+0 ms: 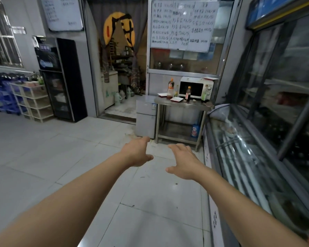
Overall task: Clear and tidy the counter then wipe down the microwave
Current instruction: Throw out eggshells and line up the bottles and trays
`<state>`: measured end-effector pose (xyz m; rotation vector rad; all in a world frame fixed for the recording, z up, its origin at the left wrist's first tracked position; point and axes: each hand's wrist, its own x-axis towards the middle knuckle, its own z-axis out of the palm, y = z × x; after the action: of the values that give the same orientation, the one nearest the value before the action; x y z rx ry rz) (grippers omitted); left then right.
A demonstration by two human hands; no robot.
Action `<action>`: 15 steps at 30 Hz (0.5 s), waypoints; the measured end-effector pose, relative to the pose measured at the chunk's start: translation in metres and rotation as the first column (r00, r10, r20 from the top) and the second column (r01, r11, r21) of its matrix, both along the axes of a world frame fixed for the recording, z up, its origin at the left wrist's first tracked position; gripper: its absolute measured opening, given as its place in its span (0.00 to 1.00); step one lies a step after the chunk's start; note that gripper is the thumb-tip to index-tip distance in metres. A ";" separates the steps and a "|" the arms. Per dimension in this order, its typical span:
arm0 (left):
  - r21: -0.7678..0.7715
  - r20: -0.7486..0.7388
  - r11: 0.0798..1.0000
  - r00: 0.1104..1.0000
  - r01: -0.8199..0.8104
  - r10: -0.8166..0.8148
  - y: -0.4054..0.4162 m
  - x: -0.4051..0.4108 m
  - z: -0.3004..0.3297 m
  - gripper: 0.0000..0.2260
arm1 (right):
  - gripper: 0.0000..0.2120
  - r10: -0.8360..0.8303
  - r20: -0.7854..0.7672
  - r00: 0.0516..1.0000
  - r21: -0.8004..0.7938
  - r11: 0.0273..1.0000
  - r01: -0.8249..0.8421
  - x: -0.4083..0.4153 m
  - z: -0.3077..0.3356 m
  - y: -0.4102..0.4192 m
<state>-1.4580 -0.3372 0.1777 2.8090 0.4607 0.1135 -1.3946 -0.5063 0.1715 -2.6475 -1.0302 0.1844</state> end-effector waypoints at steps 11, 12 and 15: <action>0.036 -0.033 0.990 0.990 0.136 -0.135 0.129 0.161 0.016 0.29 | 0.38 -0.164 -0.013 0.986 0.053 0.985 0.165 0.136 0.014 0.116; 0.037 -0.038 0.989 0.990 0.141 -0.139 0.138 0.177 0.015 0.29 | 0.38 -0.172 -0.005 0.985 0.053 0.984 0.172 0.151 0.015 0.124; 0.036 -0.041 0.987 0.987 0.159 -0.158 0.158 0.228 0.014 0.28 | 0.37 -0.182 0.008 0.983 0.047 0.982 0.181 0.202 0.014 0.144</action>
<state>-1.2305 -0.1792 0.1922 2.8779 0.2440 0.0355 -1.1929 -0.3622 0.1854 -2.6845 -0.7804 0.1030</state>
